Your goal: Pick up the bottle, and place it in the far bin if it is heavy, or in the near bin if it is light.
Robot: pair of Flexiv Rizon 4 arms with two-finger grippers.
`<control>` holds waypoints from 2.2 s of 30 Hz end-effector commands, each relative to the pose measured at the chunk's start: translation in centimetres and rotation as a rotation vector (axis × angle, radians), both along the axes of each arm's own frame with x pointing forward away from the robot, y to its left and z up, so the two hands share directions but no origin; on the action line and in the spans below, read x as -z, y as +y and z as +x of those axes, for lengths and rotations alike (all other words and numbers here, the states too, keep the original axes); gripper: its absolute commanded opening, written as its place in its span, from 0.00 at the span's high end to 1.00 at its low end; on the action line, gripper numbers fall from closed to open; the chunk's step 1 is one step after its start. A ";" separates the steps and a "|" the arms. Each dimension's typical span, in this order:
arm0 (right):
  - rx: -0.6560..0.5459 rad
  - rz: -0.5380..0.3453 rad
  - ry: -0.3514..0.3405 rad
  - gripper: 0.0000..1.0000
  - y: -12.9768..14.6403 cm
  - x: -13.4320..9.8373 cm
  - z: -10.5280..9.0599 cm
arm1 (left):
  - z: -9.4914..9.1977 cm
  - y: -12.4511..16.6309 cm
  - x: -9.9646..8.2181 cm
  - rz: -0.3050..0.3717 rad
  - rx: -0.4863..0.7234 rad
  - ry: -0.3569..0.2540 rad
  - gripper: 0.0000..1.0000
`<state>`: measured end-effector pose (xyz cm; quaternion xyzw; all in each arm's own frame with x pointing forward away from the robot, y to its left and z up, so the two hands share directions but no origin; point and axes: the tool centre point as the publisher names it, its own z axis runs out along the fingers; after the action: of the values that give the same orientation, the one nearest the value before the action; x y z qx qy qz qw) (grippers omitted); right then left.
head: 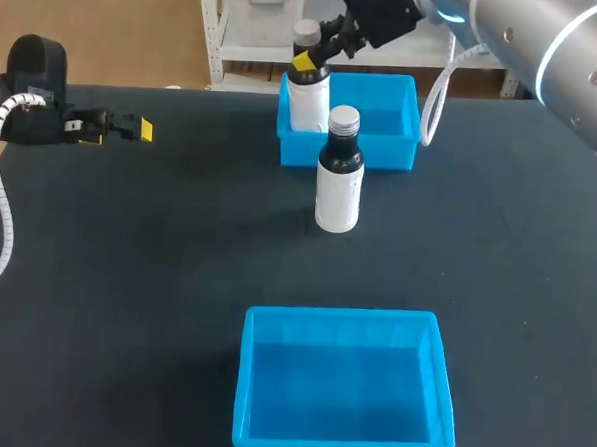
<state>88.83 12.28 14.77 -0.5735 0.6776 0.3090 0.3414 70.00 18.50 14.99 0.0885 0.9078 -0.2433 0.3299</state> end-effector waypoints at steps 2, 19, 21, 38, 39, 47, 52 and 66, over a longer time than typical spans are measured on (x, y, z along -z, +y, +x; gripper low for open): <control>-0.082 0.007 0.062 1.00 0.3 -0.1 1.1 | 0.0 0.0 0.0 0.000 0.000 0.000 0.00; -0.079 0.000 0.074 1.00 0.2 0.5 1.3 | 0.0 0.0 0.0 0.000 0.000 0.000 0.00; -0.078 0.001 0.075 1.00 0.2 0.5 1.3 | 0.0 0.0 0.0 0.000 0.000 0.000 0.00; -0.077 -0.007 0.083 1.00 0.3 0.9 1.4 | 0.0 0.0 0.0 0.000 0.000 0.000 0.00; -0.077 -0.007 0.083 1.00 0.3 1.0 1.4 | 0.0 0.0 0.0 0.000 0.000 0.000 0.00; -0.079 -0.007 0.092 1.00 0.3 1.3 1.4 | 0.0 0.0 0.0 0.000 0.000 0.000 0.00; -0.079 -0.008 0.094 1.00 0.3 1.4 1.4 | 0.0 0.0 0.0 0.000 0.000 0.000 0.00; -0.079 -0.013 0.104 1.00 0.3 1.8 1.6 | 0.0 0.0 0.0 0.000 0.000 0.000 0.00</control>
<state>89.27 12.32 12.76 -0.5621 0.6952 0.2990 0.3337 70.00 18.50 14.99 0.0885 0.9078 -0.2433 0.3299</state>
